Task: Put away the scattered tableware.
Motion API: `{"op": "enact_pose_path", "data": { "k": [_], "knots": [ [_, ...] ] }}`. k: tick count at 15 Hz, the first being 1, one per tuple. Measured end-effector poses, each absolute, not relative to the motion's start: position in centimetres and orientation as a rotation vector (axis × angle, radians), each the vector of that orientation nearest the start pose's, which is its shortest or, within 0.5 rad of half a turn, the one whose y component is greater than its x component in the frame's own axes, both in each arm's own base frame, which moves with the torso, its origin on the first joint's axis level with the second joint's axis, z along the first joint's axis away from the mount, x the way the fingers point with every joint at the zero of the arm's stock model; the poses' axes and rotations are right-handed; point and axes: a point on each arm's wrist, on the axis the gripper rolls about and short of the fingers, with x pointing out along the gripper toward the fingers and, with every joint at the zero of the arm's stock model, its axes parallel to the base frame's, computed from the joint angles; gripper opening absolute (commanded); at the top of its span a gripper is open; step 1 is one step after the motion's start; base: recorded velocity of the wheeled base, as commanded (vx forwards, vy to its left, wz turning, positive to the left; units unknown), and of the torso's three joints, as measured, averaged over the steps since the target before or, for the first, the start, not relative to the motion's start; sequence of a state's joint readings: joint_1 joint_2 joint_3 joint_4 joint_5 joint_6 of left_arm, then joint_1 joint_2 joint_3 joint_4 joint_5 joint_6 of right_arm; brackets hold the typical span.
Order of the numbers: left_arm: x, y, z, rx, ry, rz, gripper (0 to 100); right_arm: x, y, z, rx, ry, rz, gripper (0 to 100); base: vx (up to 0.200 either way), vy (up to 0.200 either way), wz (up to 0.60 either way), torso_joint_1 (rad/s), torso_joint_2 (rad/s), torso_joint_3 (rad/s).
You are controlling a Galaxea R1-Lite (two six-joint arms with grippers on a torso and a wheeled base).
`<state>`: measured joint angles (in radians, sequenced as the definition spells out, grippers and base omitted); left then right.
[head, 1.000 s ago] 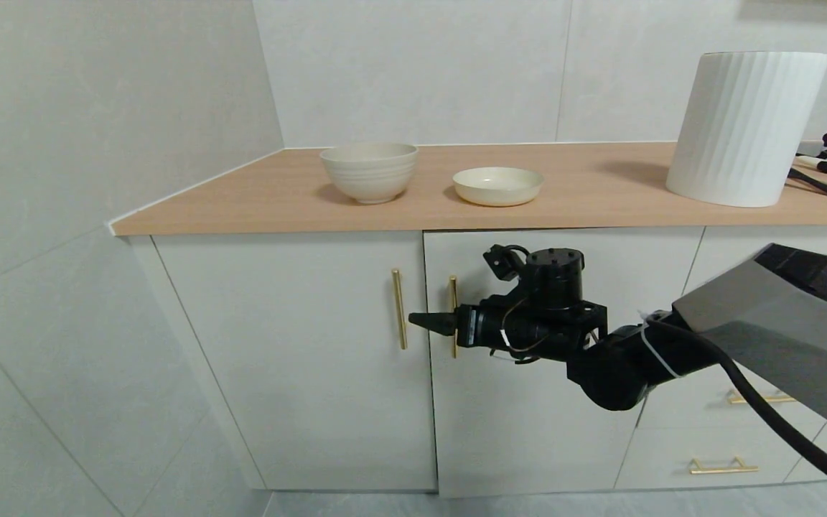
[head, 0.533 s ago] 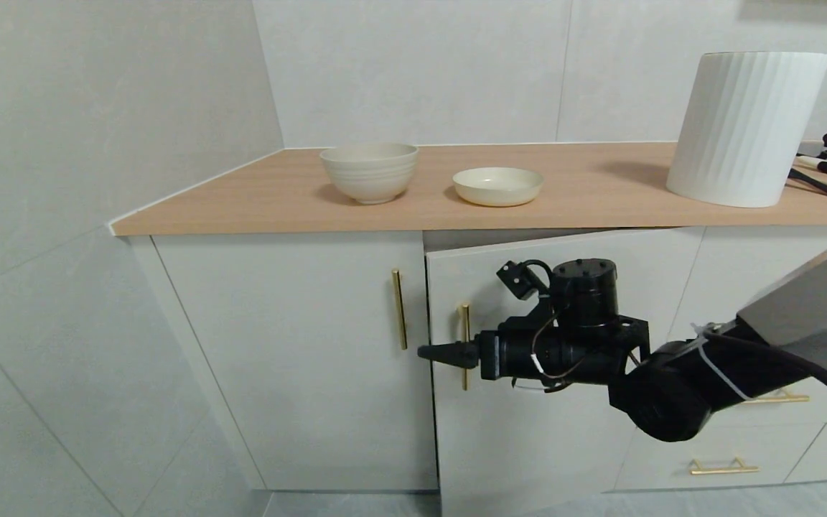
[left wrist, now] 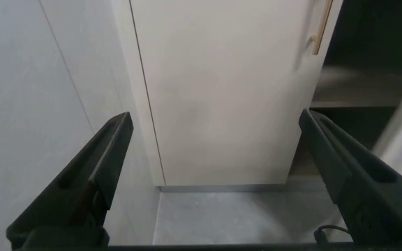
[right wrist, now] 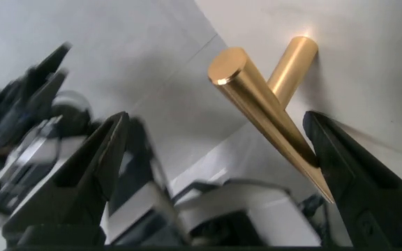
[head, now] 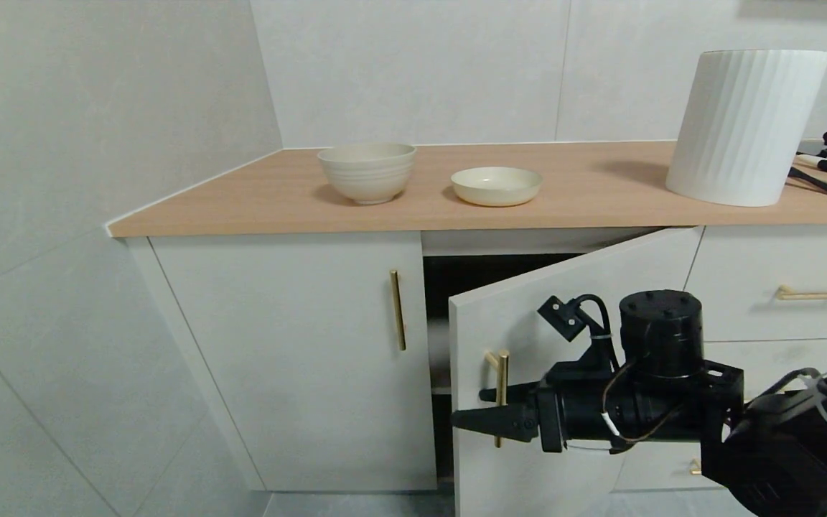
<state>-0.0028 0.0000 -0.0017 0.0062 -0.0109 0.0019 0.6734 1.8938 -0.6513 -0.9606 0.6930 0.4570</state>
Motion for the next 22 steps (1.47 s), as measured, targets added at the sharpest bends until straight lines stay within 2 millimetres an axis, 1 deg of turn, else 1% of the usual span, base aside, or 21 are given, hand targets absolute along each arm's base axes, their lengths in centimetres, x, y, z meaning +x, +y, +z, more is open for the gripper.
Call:
{"op": "enact_pose_path", "data": {
  "k": [1, 4, 10, 11, 14, 16, 17, 19, 20, 22],
  "knots": [
    [-2.3, 0.0, 7.5, 0.005, 0.004, -0.014, 100, 23.2, 20.4, 11.7, 0.383, 0.617, 1.272, 100, 0.0, 0.0, 0.0, 0.0, 0.0, 0.0],
    [-2.3, 0.0, 7.5, 0.004, 0.005, -0.014, 100, 22.2, 19.8, 11.8, 0.382, 0.629, 1.295, 100, 0.0, 0.0, 0.0, 0.0, 0.0, 0.0],
    [-2.3, 0.0, 7.6, 0.006, 0.004, -0.018, 100, 21.7, 19.7, 11.9, 0.382, 0.623, 1.312, 100, 0.0, 0.0, 0.0, 0.0, 0.0, 0.0],
    [-2.5, -0.1, 8.1, 0.006, -0.012, -0.035, 100, 21.6, 19.6, 11.9, 0.382, 0.624, 1.313, 100, 0.0, 0.0, 0.0, 0.0, 0.0, 0.0],
    [-3.9, -0.3, 11.3, 0.007, -0.023, -0.144, 100, 21.4, 19.5, 12.0, 0.384, 0.613, 1.319, 100, 0.0, 0.0, 0.0, 0.0, 0.0, 0.0],
    [-4.6, -0.4, 14.2, 0.004, 0.014, -0.256, 100, 21.3, 19.4, 12.0, 0.384, 0.603, 1.323, 100, 0.0, 0.0, 0.0, 0.0, 0.0, 0.0],
    [-4.4, -0.6, 15.8, -0.002, 0.046, -0.324, 100, 21.2, 19.3, 12.1, 0.384, 0.601, 1.323, 100, 0.0, 0.0, 0.0, 0.0, 0.0, 0.0],
    [-2.7, -0.8, 18.6, -0.021, 0.132, -0.447, 100, 21.1, 19.3, 12.2, 0.383, 0.595, 1.326, 100, 0.0, 0.0, 0.0, 0.0, 0.0, 0.0],
    [-1.1, -1.0, 19.9, -0.035, 0.179, -0.512, 100, 21.0, 19.2, 12.3, 0.383, 0.592, 1.326, 100, 0.0, 0.0, 0.0, 0.0, 0.0, 0.0],
    [2.8, -1.4, 21.7, -0.065, 0.255, -0.627, 100, 20.8, 19.0, 12.4, 0.382, 0.59, 1.329, 100, 0.0, 0.0, 0.0, 0.0, 0.0, 0.0]
  ]
}}
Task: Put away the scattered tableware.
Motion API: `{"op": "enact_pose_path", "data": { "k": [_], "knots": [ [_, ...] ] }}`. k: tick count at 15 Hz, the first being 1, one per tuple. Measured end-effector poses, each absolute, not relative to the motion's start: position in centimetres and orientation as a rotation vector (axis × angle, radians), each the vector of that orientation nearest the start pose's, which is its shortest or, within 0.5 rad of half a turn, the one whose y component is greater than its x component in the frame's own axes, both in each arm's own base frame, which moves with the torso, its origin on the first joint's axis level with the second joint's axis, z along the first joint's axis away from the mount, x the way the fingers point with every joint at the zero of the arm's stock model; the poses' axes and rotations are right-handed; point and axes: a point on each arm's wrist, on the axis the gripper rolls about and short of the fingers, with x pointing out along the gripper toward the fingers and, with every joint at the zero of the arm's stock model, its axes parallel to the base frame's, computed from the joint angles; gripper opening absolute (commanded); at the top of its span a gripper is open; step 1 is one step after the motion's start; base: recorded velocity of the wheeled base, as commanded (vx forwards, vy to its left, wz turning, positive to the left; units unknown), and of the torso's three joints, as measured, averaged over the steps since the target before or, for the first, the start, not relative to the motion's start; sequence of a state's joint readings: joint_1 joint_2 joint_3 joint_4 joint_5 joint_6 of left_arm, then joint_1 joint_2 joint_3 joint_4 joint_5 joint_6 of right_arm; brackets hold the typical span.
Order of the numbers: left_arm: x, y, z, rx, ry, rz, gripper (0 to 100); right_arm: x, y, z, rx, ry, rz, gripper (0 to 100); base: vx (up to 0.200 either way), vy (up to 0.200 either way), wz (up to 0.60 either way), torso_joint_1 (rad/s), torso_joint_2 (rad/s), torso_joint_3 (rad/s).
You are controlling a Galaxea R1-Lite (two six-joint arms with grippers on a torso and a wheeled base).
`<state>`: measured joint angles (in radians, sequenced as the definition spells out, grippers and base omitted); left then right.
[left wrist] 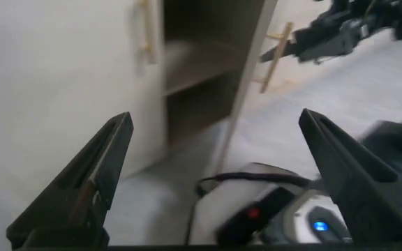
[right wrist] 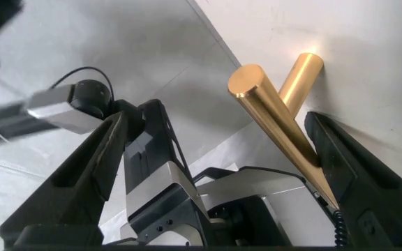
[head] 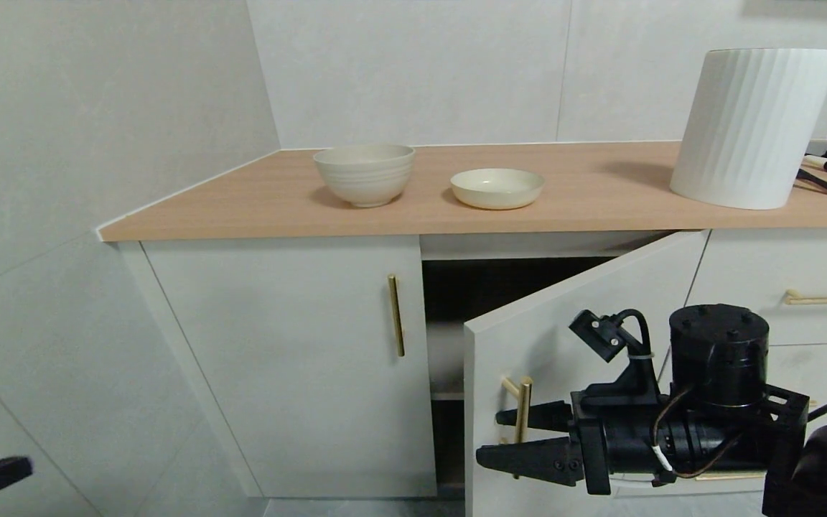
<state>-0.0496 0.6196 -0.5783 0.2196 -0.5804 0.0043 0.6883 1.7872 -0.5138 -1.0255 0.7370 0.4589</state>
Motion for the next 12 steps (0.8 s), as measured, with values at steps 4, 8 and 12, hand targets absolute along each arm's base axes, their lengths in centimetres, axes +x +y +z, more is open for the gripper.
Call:
{"op": "enact_pose_path", "data": {
  "k": [4, 8, 12],
  "knots": [
    [12.7, -3.2, 22.0, -0.119, 0.373, -0.802, 100, 20.7, 19.0, 12.6, 0.381, 0.585, 1.332, 100, 0.0, 0.0, 0.0, 0.0, 0.0, 0.0],
    [20.1, -7.0, 19.1, -0.192, 0.359, -0.942, 100, 20.6, 19.0, 12.4, 0.382, 0.59, 1.332, 100, 0.0, 0.0, 0.0, 0.0, 0.0, 0.0],
    [22.8, -10.1, 14.2, -0.292, 0.457, -0.983, 0, 20.4, 19.2, 12.3, 0.378, 0.596, 1.336, 100, 0.0, 0.0, 0.0, 0.0, 0.0, 0.0]
  ]
}}
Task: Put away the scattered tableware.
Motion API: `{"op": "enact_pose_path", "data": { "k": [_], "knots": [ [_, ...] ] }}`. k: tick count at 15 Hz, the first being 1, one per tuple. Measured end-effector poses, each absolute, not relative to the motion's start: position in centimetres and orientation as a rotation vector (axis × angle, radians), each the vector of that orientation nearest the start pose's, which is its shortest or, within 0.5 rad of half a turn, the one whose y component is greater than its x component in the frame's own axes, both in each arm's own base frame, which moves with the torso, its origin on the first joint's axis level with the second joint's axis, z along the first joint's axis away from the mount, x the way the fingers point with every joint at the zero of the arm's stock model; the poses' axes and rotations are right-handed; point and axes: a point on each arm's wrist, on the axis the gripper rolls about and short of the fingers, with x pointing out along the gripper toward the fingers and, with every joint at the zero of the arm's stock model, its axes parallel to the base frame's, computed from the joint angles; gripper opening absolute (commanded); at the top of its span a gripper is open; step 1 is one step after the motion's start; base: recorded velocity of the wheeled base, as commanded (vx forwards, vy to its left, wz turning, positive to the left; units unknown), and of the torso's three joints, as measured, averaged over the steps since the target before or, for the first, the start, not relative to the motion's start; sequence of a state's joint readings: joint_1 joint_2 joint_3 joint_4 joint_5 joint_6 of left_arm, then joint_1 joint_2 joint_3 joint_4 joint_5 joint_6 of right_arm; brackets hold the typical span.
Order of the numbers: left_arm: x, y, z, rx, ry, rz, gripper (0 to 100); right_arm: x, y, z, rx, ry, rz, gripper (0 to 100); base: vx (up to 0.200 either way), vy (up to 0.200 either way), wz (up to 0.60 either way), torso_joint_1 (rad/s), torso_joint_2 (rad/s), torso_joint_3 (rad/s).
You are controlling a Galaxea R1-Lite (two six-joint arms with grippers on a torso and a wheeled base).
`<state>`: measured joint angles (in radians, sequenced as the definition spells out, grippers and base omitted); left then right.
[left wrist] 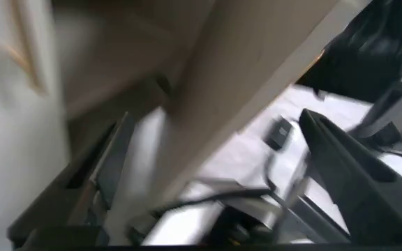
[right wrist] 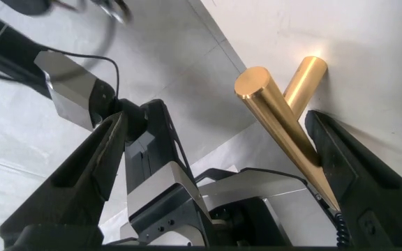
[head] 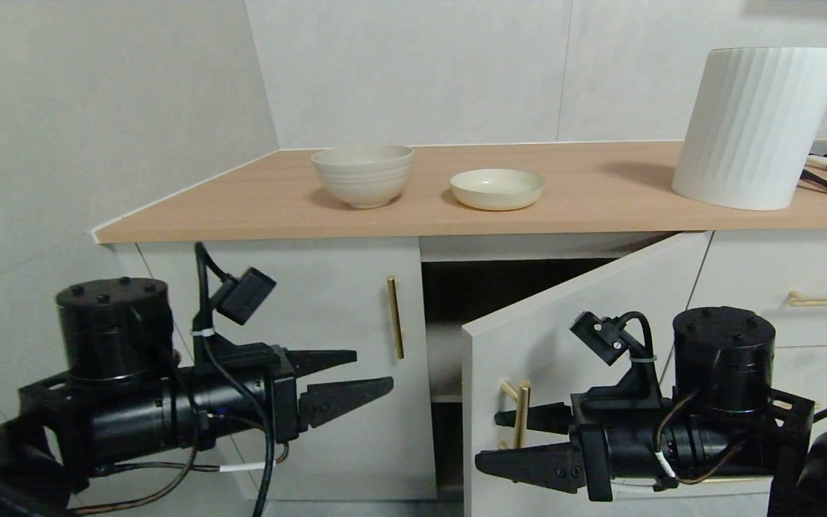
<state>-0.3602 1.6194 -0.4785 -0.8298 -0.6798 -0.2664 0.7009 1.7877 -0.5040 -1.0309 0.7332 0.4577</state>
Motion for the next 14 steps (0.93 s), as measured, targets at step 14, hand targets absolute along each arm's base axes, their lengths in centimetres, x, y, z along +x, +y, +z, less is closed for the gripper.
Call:
{"op": "enact_pose_path", "data": {
  "k": [14],
  "knots": [
    [29.5, -17.8, 8.3, -0.257, 0.308, -1.063, 0, 20.3, 19.5, 11.4, 0.371, 0.633, 1.338, 100, 0.0, 0.0, 0.0, 0.0, 0.0, 0.0]
  ]
}}
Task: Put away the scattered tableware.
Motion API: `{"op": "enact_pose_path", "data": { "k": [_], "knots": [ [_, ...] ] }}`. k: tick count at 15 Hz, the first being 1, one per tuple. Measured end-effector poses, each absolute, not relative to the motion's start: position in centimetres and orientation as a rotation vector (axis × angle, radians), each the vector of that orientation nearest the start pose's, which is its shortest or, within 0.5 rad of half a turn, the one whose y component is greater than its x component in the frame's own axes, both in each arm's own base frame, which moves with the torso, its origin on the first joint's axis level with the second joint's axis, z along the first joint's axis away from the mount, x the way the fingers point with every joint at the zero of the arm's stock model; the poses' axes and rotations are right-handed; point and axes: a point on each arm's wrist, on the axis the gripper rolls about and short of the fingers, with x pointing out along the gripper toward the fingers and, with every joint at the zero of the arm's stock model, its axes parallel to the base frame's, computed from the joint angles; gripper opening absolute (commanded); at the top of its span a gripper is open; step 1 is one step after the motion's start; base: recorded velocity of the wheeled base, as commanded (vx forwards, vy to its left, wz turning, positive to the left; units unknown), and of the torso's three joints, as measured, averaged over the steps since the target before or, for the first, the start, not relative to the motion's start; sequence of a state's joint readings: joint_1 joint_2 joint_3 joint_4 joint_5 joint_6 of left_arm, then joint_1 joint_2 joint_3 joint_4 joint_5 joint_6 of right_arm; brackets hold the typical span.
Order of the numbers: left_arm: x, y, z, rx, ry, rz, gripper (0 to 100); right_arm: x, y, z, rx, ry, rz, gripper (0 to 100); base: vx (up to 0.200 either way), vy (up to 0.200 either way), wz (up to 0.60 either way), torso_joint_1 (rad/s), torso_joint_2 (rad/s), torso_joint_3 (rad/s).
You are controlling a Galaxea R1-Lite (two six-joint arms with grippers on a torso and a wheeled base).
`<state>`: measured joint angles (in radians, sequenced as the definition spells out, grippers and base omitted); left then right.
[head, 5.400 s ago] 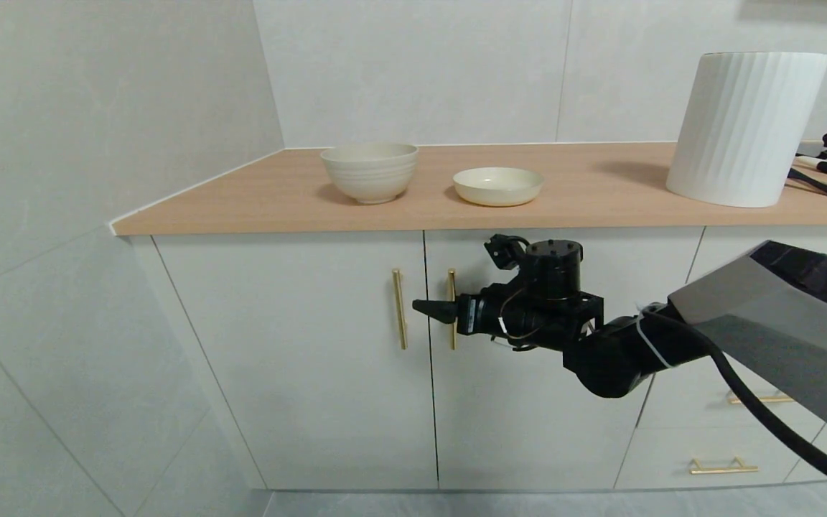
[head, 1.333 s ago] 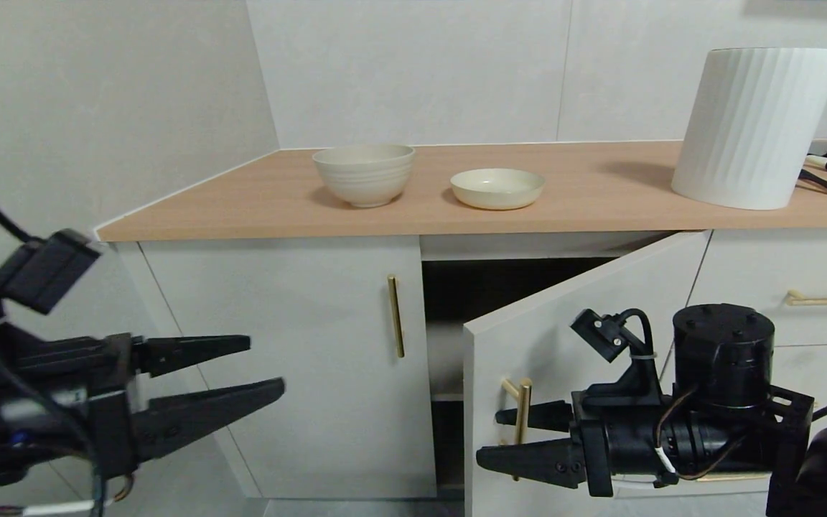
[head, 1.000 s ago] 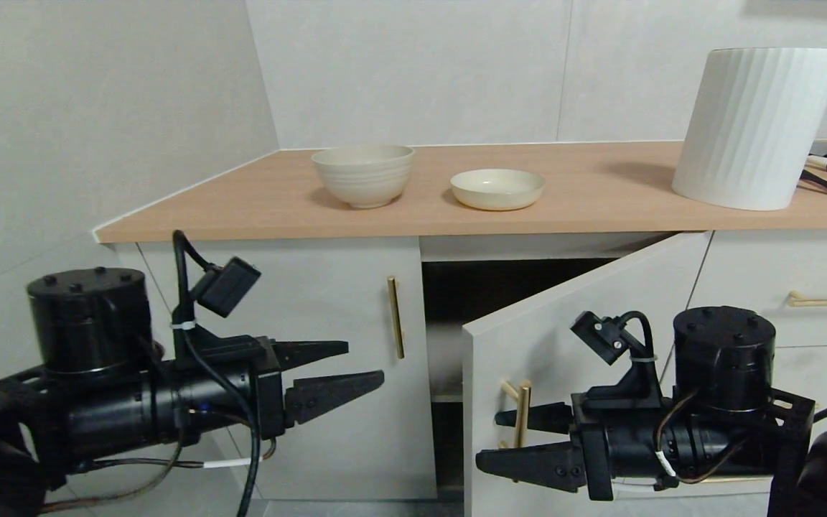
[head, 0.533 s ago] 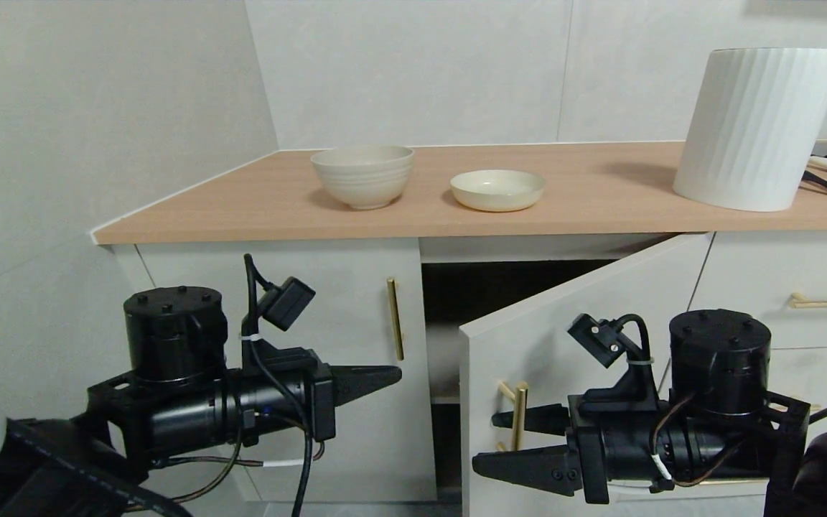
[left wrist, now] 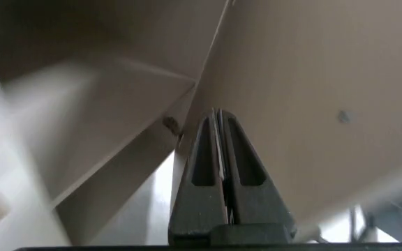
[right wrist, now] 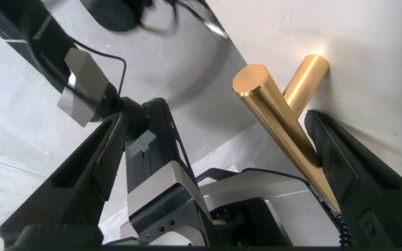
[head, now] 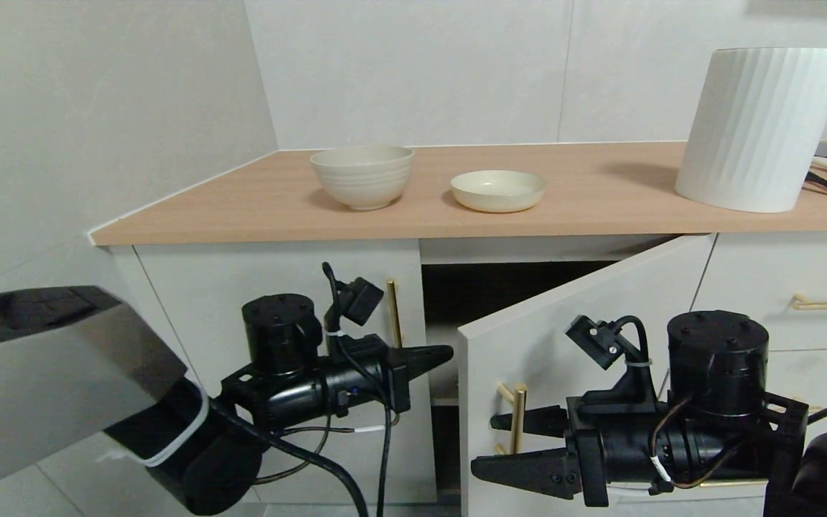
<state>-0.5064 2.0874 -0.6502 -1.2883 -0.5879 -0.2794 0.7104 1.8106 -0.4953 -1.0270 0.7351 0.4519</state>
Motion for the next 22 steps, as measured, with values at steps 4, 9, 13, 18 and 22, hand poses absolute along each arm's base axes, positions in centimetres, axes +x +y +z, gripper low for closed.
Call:
{"op": "enact_pose_path", "data": {
  "k": [4, 9, 13, 18, 22],
  "knots": [
    [29.2, -20.2, 6.7, -0.247, 0.289, -1.086, 0, 20.4, 19.5, 11.3, 0.368, 0.635, 1.331, 100, 0.0, 0.0, 0.0, 0.0, 0.0, 0.0],
    [28.4, -20.7, 6.3, -0.244, 0.292, -1.108, 0, 20.5, 18.8, 11.9, 0.345, 0.58, 1.253, 100, 0.0, 0.0, 0.0, 0.0, 0.0, 0.0],
    [28.1, -21.1, 6.0, -0.243, 0.3, -1.111, 0, 20.4, 16.5, 12.3, 0.335, 0.534, 1.175, 100, 0.0, 0.0, 0.0, 0.0, 0.0, 0.0],
    [28.0, -21.5, 6.2, -0.245, 0.299, -1.123, 0, 19.2, 14.6, 12.1, 0.285, 0.494, 1.057, 100, 0.0, 0.0, 0.0, 0.0, 0.0, 0.0],
    [27.5, -21.8, 6.5, -0.244, 0.301, -1.139, 0, 15.7, 12.2, 11.9, 0.283, 0.51, 1.051, 100, 0.0, 0.0, 0.0, 0.0, 0.0, 0.0]
  ]
}}
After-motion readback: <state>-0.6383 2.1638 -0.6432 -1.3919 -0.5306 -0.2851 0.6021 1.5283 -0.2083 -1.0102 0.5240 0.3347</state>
